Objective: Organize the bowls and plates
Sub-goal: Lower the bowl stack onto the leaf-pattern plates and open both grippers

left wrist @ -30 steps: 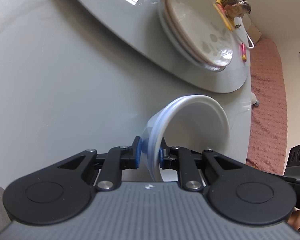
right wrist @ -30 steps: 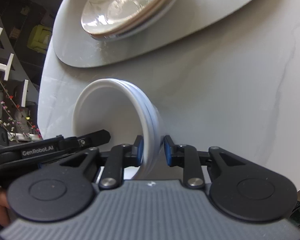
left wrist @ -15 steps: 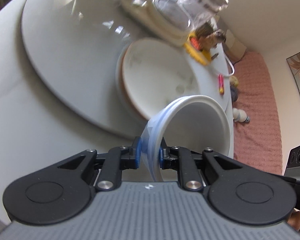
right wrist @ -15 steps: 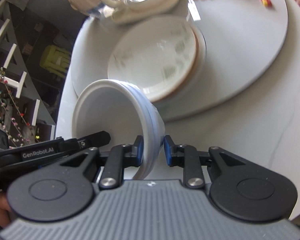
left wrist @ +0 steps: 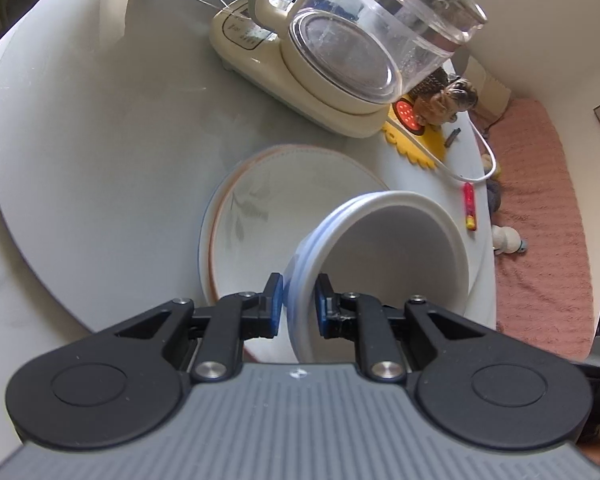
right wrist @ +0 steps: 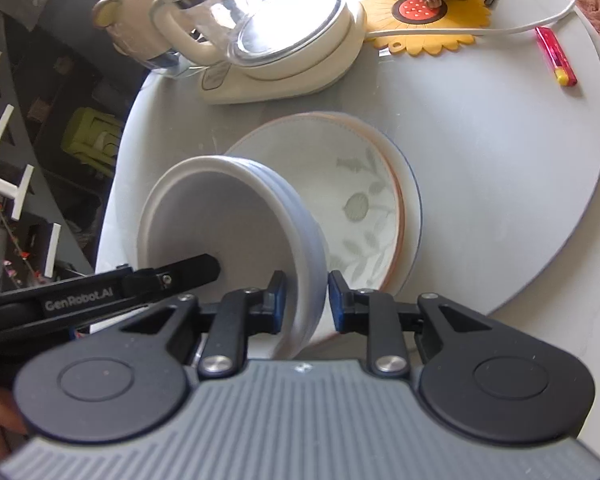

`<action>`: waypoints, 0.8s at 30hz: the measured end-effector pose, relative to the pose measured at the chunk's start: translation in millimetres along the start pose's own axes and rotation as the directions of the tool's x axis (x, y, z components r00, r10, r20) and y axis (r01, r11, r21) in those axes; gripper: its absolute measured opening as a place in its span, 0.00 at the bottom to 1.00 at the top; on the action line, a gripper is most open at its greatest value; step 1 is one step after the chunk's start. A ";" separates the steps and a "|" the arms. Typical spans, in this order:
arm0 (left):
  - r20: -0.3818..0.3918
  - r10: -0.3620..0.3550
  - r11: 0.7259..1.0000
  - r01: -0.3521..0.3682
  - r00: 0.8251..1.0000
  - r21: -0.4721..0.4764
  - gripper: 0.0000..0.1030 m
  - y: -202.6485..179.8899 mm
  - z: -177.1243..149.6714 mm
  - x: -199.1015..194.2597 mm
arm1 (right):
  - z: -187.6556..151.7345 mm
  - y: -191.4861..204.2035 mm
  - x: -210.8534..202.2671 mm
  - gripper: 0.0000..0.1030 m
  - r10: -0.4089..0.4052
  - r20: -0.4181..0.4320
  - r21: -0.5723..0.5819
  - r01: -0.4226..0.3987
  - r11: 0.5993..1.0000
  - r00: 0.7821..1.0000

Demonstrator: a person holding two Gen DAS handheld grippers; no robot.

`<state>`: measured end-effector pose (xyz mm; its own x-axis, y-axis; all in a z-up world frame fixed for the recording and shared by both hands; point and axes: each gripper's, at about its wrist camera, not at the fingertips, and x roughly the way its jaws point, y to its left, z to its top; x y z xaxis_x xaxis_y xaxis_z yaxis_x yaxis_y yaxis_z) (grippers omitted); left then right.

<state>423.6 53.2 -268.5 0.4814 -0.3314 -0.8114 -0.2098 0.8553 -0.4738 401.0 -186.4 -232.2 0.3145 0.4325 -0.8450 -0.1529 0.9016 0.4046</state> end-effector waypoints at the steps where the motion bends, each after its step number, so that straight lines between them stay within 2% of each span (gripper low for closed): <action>1: -0.003 0.002 1.000 -0.002 1.000 -0.004 0.19 0.7 5.0 3.9 | 3.1 -2.1 3.9 0.25 0.001 -0.001 0.003 -0.001 1.000 1.000; 8: -0.018 0.013 1.000 -0.013 1.000 -0.021 0.19 2.0 23.4 23.6 | 13.2 -7.9 18.2 0.25 -0.010 -0.024 0.015 0.010 1.000 1.000; 15: -0.051 0.048 0.998 -0.050 0.998 -0.027 0.20 1.0 21.8 34.6 | 13.2 -10.3 26.1 0.26 -0.026 -0.036 0.015 0.027 1.000 0.999; 18: -0.053 0.051 0.998 -0.052 0.997 -0.022 0.21 -1.4 23.0 37.3 | 12.3 -7.0 24.9 0.27 -0.061 -0.018 -0.004 0.061 0.998 0.998; 22: -0.042 0.059 0.998 -0.058 0.997 0.021 0.35 -9.0 25.0 30.0 | 15.4 -4.3 18.0 0.29 -0.062 -0.009 -0.020 0.061 0.998 0.998; 24: -0.024 0.079 0.996 -0.078 0.997 0.038 0.36 -9.8 26.6 19.1 | 17.3 -3.8 10.5 0.30 -0.058 0.002 -0.022 0.058 0.998 0.998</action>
<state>457.5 49.1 -270.3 0.4425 -0.2724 -0.8544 -0.2141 0.8931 -0.3956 421.2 -185.3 -236.6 0.3243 0.3795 -0.8665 -0.1553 0.9249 0.3469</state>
